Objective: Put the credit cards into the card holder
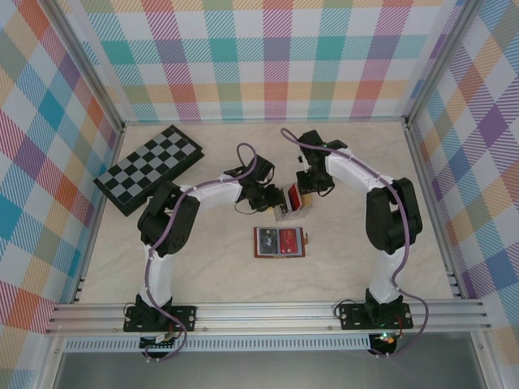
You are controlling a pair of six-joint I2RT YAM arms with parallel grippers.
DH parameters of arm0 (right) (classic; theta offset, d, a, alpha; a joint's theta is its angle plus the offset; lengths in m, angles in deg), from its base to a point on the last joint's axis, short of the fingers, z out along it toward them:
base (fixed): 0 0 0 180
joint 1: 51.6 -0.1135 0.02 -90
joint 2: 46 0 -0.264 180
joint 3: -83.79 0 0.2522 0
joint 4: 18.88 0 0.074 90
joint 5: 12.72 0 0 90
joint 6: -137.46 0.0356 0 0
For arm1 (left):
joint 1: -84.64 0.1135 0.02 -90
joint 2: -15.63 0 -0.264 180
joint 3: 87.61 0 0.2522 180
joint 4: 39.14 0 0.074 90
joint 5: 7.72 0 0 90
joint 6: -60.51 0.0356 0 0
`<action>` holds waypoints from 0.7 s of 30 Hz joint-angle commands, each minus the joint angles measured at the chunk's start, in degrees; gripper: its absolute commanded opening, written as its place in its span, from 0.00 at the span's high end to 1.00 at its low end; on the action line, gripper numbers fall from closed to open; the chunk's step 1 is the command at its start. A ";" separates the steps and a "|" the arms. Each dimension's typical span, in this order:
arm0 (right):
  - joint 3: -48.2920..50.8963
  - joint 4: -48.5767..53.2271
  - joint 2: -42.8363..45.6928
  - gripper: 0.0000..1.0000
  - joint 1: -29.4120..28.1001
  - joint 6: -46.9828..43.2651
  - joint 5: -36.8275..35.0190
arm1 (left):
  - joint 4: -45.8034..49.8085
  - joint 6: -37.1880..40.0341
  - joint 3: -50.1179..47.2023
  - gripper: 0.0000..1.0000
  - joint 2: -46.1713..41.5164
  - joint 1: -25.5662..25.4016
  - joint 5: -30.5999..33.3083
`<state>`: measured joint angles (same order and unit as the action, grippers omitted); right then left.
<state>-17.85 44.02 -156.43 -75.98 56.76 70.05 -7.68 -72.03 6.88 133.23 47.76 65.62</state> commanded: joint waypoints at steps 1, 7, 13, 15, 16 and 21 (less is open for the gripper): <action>-1.42 2.45 1.62 0.68 0.41 -1.18 -2.94 | 3.03 1.11 0.13 0.70 1.05 -0.12 0.40; -1.64 2.70 1.70 0.68 0.17 -1.22 -3.70 | 2.85 1.07 -0.10 0.70 0.96 -0.12 0.32; -1.87 3.07 2.45 0.69 0.14 -1.26 -4.55 | 2.57 0.92 -0.24 0.70 1.13 -0.12 0.14; -1.87 3.04 2.46 0.69 0.12 -1.43 -4.22 | 2.54 0.89 -0.39 0.70 1.17 -0.12 0.06; -1.87 3.13 2.40 0.70 0.12 -1.39 -4.01 | 2.46 0.87 -0.34 0.70 1.16 -0.12 -0.03; -1.85 2.98 2.33 0.74 0.15 -1.29 -2.62 | 2.47 0.97 -0.38 0.70 1.17 -0.12 -0.11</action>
<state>-18.48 44.70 -155.97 -76.09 56.06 68.94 -7.70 -72.03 6.88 133.23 47.76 65.59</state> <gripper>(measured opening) 0.275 0.302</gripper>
